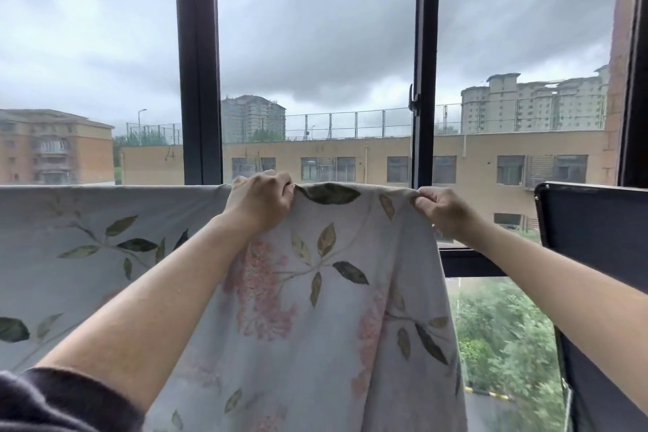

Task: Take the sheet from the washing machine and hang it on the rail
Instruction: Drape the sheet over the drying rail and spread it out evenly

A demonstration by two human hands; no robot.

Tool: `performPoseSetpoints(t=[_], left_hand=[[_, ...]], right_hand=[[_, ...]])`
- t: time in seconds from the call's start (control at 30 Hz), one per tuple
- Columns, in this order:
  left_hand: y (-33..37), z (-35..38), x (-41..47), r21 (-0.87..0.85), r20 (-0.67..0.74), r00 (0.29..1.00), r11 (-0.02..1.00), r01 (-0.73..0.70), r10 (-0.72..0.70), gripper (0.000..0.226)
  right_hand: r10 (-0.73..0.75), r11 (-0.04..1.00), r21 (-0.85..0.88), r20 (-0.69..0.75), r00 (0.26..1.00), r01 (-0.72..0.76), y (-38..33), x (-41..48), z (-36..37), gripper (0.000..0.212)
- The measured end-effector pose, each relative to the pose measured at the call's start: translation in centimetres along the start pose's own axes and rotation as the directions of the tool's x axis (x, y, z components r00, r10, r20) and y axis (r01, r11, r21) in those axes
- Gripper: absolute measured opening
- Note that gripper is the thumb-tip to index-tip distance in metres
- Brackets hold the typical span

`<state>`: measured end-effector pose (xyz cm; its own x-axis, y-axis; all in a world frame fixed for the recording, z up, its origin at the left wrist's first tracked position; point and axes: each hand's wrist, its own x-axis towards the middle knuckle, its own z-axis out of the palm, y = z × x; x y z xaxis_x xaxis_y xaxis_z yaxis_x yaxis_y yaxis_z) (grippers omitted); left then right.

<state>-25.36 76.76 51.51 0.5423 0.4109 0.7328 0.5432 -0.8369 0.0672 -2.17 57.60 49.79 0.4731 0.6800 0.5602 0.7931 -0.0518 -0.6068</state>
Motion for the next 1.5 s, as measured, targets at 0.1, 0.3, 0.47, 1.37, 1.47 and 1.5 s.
performPoseSetpoints(t=[0.1,0.3,0.47,1.37,1.47,1.5], left_hand=[[1.6,0.4,-0.2,-0.010,0.019,0.999,0.999,-0.048,0.048,0.031],[4.9,1.9,-0.2,-0.010,0.021,0.992,0.993,-0.121,0.121,0.035],[5.2,2.2,0.0,0.001,-0.016,0.994,0.994,-0.112,0.112,0.023],[10.4,5.7,-1.0,0.284,0.096,0.933,0.889,-0.360,0.347,0.043],[12.2,7.1,-1.9,0.390,0.223,0.850,0.755,-0.527,0.477,0.039],[12.9,8.0,-2.6,0.406,0.290,0.809,0.700,-0.588,0.511,0.039]], right_hand=[[0.205,0.948,0.165,0.329,0.922,-0.270,1.2,-1.4,1.6,0.039],[0.237,0.967,-0.065,0.582,0.778,-0.246,5.9,-4.3,5.5,0.024],[0.174,0.981,-0.154,0.407,0.897,-0.121,7.7,-4.8,7.9,0.015],[0.349,0.843,0.281,0.366,0.863,-0.459,10.1,-8.7,5.2,0.023],[0.462,0.763,0.280,0.394,0.794,-0.583,12.2,-10.7,8.0,0.026],[0.510,0.720,0.283,0.403,0.760,-0.633,13.3,-11.9,9.1,0.024]])
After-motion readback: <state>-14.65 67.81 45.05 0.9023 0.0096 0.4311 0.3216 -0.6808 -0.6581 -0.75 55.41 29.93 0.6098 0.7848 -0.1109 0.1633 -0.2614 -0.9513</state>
